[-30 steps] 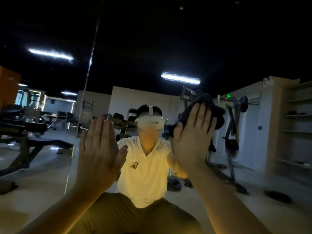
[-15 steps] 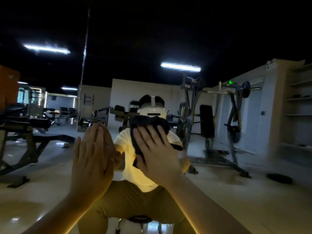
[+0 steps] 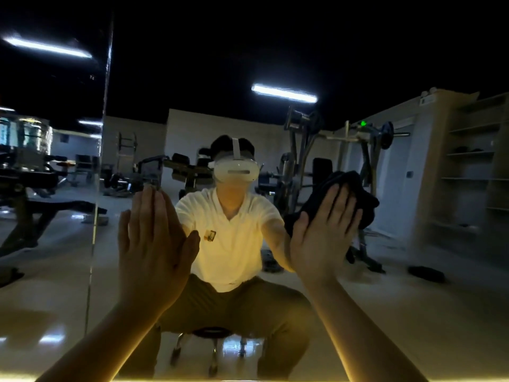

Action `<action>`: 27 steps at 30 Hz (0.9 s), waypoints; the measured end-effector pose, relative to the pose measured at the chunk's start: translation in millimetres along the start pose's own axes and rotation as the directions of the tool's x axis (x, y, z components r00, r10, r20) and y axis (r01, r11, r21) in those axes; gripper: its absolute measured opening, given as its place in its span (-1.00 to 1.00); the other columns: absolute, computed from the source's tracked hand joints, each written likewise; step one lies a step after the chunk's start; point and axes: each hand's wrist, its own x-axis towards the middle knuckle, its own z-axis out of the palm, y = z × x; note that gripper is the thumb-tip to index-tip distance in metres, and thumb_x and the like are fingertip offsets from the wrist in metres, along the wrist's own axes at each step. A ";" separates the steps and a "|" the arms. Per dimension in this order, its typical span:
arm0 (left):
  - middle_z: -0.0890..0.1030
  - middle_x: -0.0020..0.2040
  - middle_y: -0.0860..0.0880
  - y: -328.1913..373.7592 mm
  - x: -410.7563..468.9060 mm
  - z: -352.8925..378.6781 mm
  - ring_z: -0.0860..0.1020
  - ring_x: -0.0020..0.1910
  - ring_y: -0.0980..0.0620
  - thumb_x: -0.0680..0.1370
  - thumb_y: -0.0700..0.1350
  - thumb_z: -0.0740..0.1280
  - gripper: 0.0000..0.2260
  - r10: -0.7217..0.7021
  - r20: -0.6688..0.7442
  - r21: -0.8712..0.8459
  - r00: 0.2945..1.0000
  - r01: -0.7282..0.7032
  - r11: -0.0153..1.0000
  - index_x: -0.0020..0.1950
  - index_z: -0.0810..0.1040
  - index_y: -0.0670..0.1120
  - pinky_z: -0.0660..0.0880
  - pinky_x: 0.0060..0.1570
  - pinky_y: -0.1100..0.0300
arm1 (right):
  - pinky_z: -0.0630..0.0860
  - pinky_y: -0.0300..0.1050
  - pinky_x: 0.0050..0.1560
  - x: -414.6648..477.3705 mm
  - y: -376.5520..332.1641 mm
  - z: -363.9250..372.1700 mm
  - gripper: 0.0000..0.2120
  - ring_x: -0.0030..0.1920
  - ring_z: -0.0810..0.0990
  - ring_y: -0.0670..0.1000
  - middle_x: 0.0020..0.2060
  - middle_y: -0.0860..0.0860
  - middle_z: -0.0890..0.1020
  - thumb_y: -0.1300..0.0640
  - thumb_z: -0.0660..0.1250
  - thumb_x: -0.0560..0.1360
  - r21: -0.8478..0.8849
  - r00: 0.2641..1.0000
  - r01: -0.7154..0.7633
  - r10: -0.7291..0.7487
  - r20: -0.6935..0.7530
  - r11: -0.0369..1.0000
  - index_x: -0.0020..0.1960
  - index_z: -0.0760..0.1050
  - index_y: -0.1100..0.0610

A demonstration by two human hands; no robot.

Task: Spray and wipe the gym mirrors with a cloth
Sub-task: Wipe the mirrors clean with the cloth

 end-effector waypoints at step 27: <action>0.05 0.70 -0.26 15.0 -73.8 12.0 0.03 0.68 -0.28 0.55 0.11 0.41 -0.18 0.090 0.161 -0.048 0.983 -0.083 0.995 0.67 0.16 -0.23 0.11 0.57 -0.38 | 0.06 0.29 0.61 -111.1 76.4 18.8 -0.43 0.62 0.16 0.26 0.59 0.27 0.22 0.04 0.00 0.71 0.027 1.000 -0.015 0.015 0.008 1.000 0.65 0.08 0.25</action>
